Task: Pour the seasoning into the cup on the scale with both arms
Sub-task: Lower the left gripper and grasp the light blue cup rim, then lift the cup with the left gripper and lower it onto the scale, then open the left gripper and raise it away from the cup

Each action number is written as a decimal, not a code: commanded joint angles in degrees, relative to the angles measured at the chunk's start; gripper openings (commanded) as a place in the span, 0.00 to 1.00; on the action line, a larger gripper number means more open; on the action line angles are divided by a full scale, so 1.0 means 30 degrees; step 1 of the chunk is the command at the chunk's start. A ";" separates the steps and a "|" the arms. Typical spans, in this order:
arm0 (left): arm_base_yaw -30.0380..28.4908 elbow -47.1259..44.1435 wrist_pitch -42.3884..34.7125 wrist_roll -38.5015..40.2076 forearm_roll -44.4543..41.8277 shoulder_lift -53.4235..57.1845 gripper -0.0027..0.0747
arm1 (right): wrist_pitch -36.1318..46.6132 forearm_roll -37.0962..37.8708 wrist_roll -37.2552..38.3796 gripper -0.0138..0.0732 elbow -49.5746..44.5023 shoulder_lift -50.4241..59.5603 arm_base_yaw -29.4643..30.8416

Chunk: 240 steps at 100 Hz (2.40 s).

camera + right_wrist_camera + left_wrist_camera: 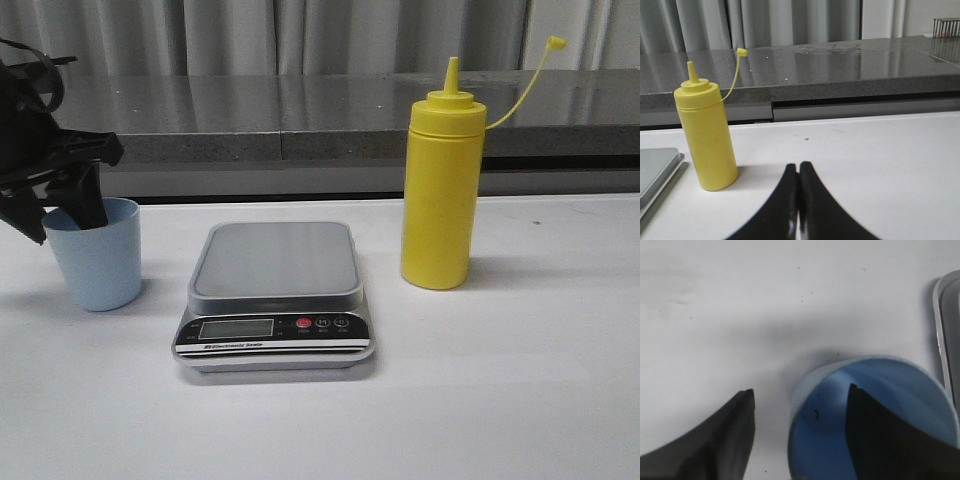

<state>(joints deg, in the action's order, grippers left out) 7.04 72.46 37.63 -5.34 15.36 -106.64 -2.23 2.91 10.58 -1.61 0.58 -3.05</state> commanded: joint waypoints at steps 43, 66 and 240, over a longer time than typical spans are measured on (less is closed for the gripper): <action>0.0136 0.0825 -0.0228 0.0044 0.0370 0.0935 0.05 | 0.1521 0.0095 -0.0064 0.08 0.0018 0.0270 0.0083; 0.0236 0.3590 0.2359 -0.0105 0.0370 0.0935 0.05 | 0.1521 0.0095 -0.0064 0.08 0.0018 0.0270 0.0083; 0.6103 0.8673 0.3967 -0.1982 0.0157 0.0688 0.24 | 0.1521 0.0095 -0.0064 0.08 0.0018 0.0270 0.0083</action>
<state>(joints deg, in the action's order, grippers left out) 25.07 96.45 51.10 -11.85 15.02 -110.18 -2.23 2.91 10.58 -1.61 0.58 -3.05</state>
